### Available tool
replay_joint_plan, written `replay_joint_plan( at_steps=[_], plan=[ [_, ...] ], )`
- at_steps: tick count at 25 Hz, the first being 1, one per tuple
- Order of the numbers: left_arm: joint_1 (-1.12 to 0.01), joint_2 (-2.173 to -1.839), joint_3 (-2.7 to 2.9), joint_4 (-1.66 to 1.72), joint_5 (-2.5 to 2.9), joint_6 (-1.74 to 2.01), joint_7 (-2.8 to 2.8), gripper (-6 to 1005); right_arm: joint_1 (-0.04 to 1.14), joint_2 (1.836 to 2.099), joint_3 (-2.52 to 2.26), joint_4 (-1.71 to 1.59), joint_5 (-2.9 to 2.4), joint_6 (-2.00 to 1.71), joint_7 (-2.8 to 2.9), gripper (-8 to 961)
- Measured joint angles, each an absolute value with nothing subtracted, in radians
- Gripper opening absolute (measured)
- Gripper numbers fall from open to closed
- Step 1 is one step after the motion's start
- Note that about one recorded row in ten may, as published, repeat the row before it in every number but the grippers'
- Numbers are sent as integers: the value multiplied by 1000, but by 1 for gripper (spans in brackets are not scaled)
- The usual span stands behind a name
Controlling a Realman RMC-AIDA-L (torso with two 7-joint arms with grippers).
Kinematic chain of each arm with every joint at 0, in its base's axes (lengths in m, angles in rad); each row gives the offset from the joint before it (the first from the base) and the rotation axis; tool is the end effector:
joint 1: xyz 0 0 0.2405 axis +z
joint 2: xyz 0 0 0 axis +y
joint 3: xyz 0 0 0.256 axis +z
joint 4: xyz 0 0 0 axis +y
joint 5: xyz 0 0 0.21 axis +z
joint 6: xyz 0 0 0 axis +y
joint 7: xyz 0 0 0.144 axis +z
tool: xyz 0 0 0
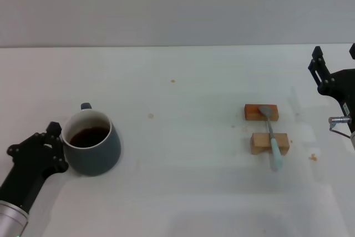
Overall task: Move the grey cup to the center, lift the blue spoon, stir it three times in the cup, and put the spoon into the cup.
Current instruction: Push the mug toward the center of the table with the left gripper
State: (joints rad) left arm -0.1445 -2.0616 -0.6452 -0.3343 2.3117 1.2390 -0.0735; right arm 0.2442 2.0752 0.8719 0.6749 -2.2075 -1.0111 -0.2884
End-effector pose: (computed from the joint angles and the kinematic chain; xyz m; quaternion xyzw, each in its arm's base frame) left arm -0.3470 0.2356 -0.0476 -0.7238 -0.2536 -0.2872 0.5738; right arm 0.2742 0.3193 -0.0364 -0.6736 0.2150 0.3006 0.6401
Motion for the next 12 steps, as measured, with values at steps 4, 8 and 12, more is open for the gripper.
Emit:
replay_joint_plan(
  at_steps=[4,8,12],
  plan=[
    [-150,-2062,-601,-334,2311,1251,-74,2,245,2075,874,675,-2207,-1011,-288,737],
    [-167,-2060,-541,-334,2312,1252,-74,2,245,2075,874,675,-2207,-1011,-288,737],
    [-171,-2060,-514,-334,2312,1252,-74,2,247,2075,876,675,-2207,-1011,-288,737]
  ],
)
